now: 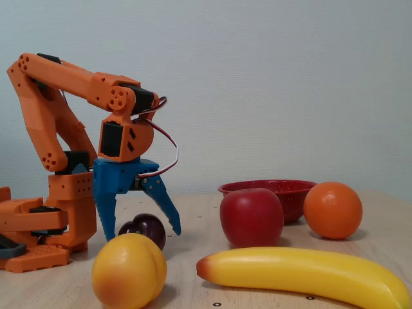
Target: Put plum in the red bowl.
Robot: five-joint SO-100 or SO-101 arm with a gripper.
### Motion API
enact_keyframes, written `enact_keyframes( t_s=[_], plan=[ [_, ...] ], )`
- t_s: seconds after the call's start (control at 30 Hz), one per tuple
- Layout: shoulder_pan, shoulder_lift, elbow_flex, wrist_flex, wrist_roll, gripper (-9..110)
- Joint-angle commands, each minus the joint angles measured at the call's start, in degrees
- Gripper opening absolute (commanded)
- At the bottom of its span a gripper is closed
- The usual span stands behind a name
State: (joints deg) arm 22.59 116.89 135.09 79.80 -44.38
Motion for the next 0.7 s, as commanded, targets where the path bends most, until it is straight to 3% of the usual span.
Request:
enact_keyframes(
  t_s=[0.0,0.67],
  plan=[
    [0.26,0.7,-1.32,0.0,-2.55,41],
    [1.05,-0.62,-1.32,-0.88,-5.45,40]
  ],
)
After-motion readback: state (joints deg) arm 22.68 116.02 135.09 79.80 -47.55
